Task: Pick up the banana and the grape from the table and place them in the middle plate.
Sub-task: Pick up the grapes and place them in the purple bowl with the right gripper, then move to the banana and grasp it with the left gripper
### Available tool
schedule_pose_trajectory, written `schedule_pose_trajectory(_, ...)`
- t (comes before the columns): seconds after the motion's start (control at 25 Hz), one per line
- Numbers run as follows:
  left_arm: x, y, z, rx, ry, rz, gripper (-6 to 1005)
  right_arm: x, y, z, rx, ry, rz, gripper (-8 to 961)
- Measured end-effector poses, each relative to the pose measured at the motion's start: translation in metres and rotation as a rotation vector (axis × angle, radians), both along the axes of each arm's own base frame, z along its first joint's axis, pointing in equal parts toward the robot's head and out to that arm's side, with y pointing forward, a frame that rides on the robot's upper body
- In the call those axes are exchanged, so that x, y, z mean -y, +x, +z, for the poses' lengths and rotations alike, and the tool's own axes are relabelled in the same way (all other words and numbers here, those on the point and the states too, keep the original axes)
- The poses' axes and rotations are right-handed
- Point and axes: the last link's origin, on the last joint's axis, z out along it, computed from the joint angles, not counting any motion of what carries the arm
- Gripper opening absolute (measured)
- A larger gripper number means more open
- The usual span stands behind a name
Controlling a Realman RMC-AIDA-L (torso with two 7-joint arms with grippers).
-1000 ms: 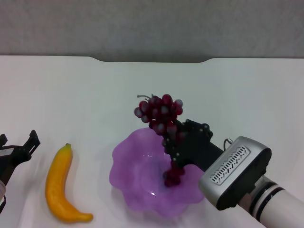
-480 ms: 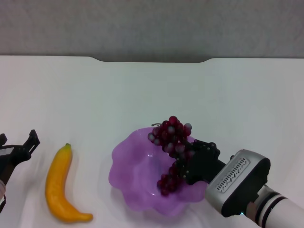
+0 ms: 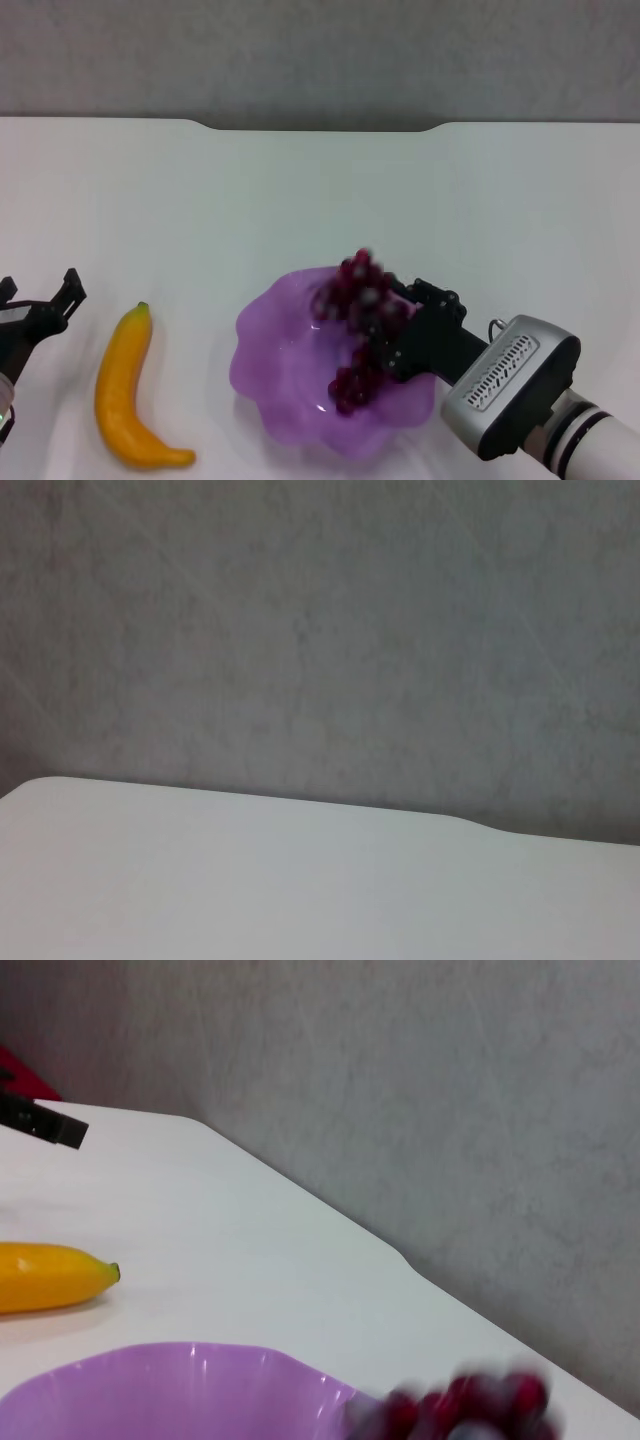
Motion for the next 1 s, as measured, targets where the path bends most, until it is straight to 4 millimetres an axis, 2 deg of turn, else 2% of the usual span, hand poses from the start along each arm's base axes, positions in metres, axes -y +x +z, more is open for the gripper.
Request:
schedule_pose_trajectory(0.24,0.000,0.000,0.000,0.000,0.000,-0.001,888,0.001,-0.001,0.000,-0.009,0.004,0.013,477)
schedule_pose_trajectory(0.48,-0.001,0.001,0.000,0.000,-0.001,-0.004,888,-0.003,0.001,0.015,-0.100,0.078,0.028,714)
schedule_pose_trajectory(0.68,-0.001,0.001,-0.001,-0.001,-0.003,-0.004,888,-0.007,0.004,0.051,-0.282,0.233,0.093,863)
schedule_pose_trajectory(0.84,0.001,0.000,-0.001,0.000,-0.004,-0.002,888,-0.007,0.019,0.078,-0.368,0.321,0.105,854)
schedule_pose_trajectory(1.0,0.002,0.000,-0.001,0.009,0.000,-0.002,888,-0.005,0.041,0.092,-0.408,0.352,0.038,851)
